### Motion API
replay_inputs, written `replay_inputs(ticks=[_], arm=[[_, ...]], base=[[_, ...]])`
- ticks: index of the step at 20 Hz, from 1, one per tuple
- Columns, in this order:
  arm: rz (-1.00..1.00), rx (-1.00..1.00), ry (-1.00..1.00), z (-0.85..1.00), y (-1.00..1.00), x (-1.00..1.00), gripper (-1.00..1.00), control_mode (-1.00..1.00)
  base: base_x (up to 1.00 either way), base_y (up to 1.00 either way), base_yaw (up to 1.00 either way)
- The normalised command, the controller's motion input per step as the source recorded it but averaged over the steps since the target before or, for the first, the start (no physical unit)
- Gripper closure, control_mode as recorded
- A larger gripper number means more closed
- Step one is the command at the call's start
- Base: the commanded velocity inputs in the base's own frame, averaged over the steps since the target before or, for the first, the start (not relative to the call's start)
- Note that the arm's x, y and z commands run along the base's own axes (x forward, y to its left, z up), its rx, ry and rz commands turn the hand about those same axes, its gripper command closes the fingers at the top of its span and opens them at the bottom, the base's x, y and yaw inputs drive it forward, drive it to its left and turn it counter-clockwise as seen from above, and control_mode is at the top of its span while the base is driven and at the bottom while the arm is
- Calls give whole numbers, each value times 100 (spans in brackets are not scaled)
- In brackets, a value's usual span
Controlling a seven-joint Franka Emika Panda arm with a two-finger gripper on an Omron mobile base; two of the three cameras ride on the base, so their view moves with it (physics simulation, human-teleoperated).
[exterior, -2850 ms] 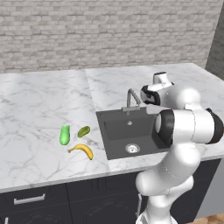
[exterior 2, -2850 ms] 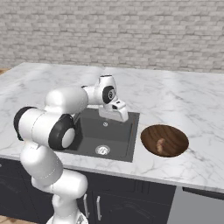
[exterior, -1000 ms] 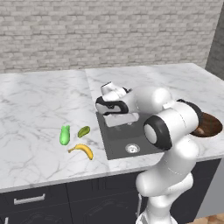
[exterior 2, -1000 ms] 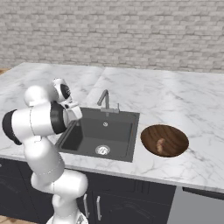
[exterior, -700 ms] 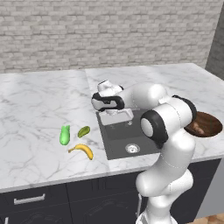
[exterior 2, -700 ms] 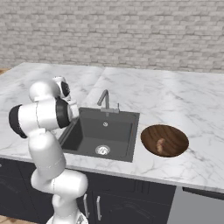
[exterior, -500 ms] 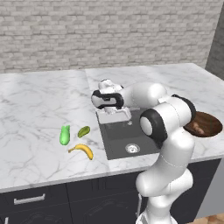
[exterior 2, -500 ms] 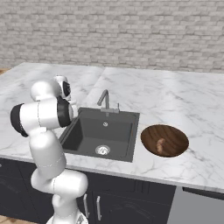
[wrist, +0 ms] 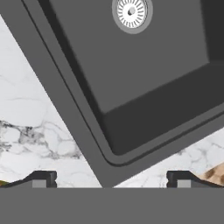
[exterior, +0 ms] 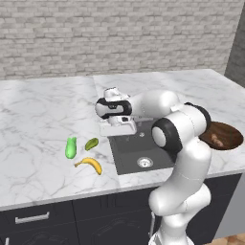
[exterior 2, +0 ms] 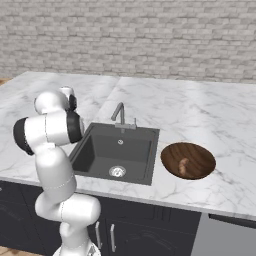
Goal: There is a mixed pile of frozen fruits and vegetables on the counter. Locate all the frozen vegetables and place the items in a bowl on the counter. Take all the frozen fruits and defrost them in a running sink.
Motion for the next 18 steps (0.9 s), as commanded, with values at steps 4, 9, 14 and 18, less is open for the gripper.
replay_inputs(ticks=[4,9,14,18], arm=[[3,2,-2,8,33,9,-100,-100],[-1,0,-3,1,34,11,-100,-100],[0,0,0,0,46,8,-100,-100],[-2,0,0,0,53,16,-100,-100]], base=[[0,0,0],[0,0,0],[0,0,0],[0,0,0]])
